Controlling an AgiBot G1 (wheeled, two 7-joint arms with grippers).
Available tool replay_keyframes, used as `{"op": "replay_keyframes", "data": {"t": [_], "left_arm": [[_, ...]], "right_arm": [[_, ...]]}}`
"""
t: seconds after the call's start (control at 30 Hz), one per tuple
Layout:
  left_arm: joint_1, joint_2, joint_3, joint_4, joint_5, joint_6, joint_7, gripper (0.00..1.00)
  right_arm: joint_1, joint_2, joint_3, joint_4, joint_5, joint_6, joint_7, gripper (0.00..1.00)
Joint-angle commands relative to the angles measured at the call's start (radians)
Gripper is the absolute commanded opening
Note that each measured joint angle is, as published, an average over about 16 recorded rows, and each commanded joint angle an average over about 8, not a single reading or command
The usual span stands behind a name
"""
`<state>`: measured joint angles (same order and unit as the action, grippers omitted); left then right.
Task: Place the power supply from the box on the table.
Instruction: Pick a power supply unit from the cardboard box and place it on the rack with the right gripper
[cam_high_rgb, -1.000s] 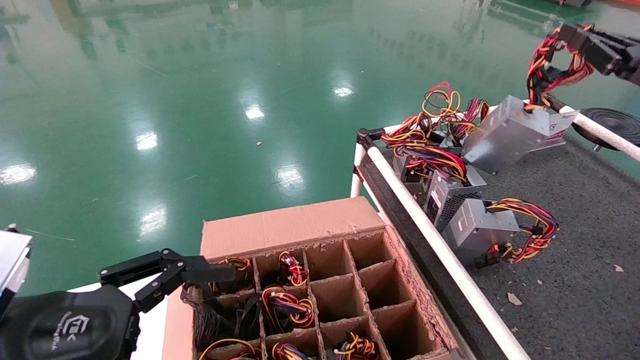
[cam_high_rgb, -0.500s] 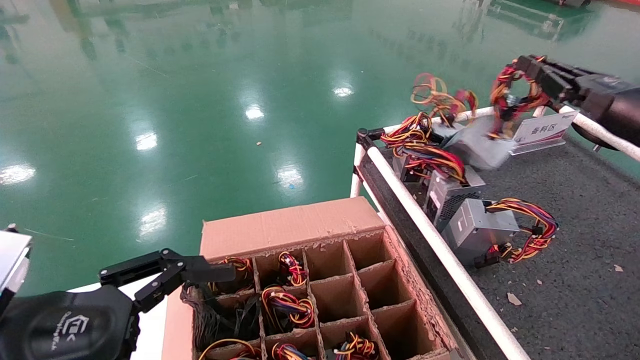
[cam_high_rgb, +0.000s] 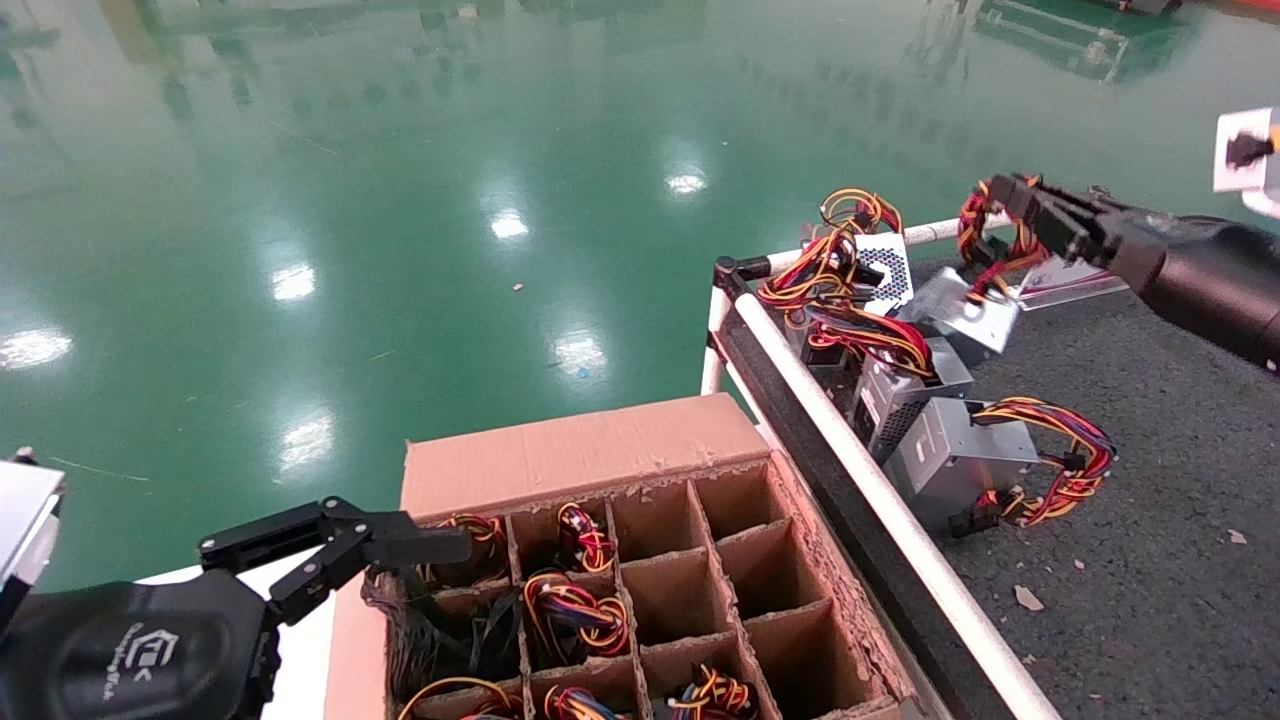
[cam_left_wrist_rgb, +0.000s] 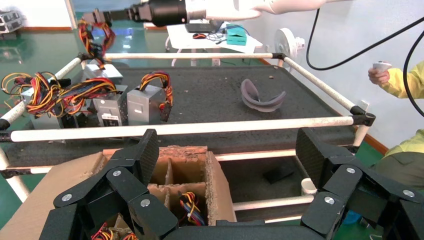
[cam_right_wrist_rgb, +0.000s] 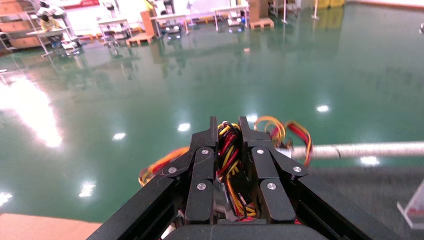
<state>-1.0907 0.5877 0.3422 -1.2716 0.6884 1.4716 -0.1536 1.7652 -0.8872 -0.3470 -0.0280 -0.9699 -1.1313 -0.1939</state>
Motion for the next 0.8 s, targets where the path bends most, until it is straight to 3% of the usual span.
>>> {"op": "replay_keyframes", "data": {"t": [0.03,0.4,0.8], "left_arm": [[0.000,0.000,0.000,0.000,0.000,0.000,0.000,1.00],[0.000,0.000,0.000,0.000,0.000,0.000,0.000,1.00],[0.000,0.000,0.000,0.000,0.000,0.000,0.000,1.00]], "right_arm": [[-0.011,-0.003,-0.001,-0.005,-0.002,0.008,0.004,0.00],[-0.011,-0.017,-0.004,0.009,-0.004,0.086,0.023,0.00],[0.009,0.029,0.001,0.026,0.002,0.004,0.076,0.00]]}}
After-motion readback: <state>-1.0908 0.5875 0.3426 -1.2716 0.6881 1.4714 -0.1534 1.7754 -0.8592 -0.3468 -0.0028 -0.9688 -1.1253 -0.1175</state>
